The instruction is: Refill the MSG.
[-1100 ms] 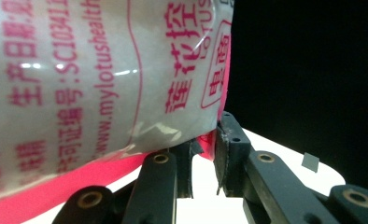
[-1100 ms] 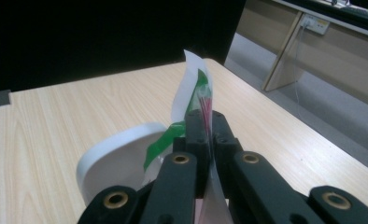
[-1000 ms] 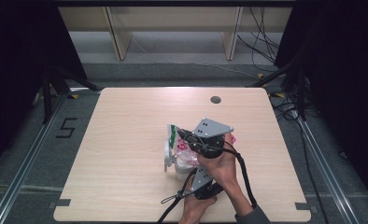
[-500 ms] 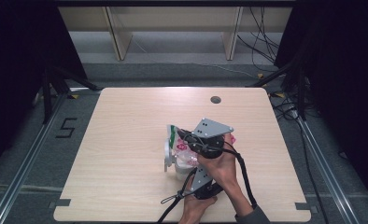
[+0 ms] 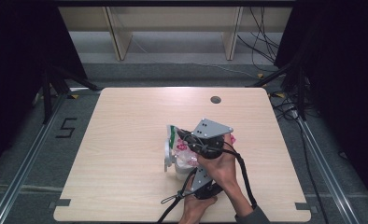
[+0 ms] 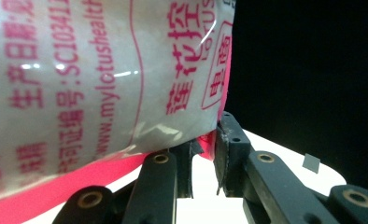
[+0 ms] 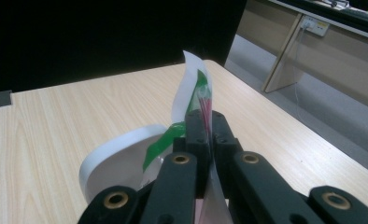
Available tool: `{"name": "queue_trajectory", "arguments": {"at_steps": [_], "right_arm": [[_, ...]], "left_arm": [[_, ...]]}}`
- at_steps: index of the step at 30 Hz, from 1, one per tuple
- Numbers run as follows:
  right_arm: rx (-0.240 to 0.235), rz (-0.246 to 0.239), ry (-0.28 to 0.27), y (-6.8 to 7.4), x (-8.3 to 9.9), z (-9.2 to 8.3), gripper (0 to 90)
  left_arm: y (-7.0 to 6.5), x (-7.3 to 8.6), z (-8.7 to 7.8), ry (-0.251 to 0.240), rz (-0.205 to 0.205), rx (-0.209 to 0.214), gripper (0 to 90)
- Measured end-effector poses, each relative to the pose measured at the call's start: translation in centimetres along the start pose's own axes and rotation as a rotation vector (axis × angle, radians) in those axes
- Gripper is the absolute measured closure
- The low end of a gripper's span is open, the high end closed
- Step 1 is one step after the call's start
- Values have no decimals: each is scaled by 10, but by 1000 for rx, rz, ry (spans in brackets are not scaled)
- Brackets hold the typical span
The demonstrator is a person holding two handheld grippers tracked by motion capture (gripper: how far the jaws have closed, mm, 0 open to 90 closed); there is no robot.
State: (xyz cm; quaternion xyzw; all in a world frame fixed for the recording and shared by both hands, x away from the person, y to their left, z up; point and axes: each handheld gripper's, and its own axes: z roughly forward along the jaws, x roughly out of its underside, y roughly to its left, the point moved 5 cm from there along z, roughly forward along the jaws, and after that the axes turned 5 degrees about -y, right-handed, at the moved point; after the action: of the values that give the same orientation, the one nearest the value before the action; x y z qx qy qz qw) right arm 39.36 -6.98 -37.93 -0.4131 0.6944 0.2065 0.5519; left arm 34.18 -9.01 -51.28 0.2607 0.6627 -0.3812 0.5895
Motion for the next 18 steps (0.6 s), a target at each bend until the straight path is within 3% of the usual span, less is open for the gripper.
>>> {"name": "queue_trajectory", "arguments": {"at_steps": [18], "right_arm": [[-4,-7,8,1,0,-1,898]], "left_arm": [[0,0,0,-7,-13,3,779]]}}
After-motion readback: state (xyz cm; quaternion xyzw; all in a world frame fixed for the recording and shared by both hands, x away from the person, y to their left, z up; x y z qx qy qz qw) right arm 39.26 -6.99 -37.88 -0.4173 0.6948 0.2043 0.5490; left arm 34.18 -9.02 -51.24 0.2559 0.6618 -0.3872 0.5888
